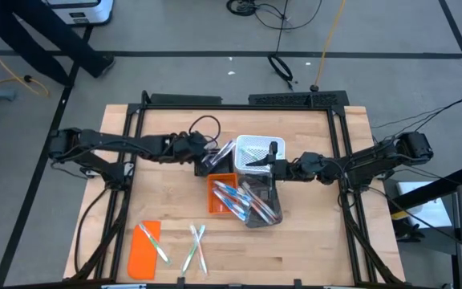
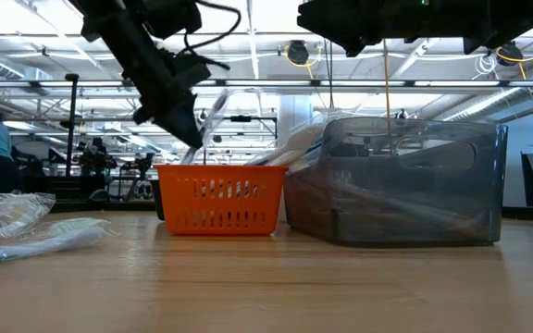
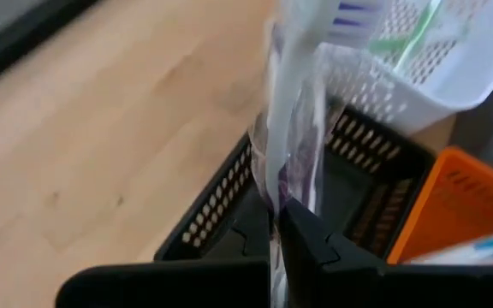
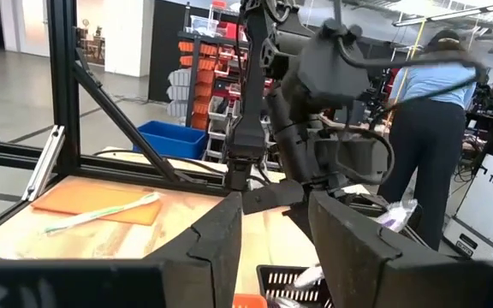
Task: Pick & Place Toothbrushes
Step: Put the violet toothbrush into the black bin
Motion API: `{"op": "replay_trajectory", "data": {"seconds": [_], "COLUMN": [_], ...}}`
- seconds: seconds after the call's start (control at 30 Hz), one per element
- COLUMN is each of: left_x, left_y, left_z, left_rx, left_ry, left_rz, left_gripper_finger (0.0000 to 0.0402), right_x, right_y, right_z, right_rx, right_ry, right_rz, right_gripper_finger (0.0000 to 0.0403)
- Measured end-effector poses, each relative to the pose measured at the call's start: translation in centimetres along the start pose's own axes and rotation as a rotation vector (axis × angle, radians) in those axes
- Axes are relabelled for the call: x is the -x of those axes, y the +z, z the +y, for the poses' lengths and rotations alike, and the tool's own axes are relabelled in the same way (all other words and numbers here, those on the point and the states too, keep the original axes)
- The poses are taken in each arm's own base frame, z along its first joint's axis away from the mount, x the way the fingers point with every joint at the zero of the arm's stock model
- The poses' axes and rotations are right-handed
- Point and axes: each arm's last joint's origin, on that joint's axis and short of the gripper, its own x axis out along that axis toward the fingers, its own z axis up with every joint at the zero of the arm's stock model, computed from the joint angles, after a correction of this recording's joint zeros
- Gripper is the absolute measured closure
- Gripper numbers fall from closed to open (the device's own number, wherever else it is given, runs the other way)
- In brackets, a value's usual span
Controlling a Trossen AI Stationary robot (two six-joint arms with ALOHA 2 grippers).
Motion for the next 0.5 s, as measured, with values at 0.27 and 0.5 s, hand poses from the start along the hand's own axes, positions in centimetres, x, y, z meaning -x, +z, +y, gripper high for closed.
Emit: {"op": "replay_trajectory", "data": {"seconds": [0.27,0.5], "left_x": [-0.3,-1.2], "left_y": [0.0,-0.4], "left_z": [0.9,0.7], "left_rx": [0.017,-0.012], "left_ry": [-0.021,-0.014], "left_rz": [0.059,0.094], "left_gripper_finger": [0.0401,0.0396], "right_x": [0.0,0.0], "right_y": [0.0,-0.1], "right_z": [0.0,0.0], "right_rx": [0.001,0.001], "right_ry": [0.0,0.001], "right_rz": [0.004,0.01], "right_gripper_finger": [0.0273,0.0273]}}
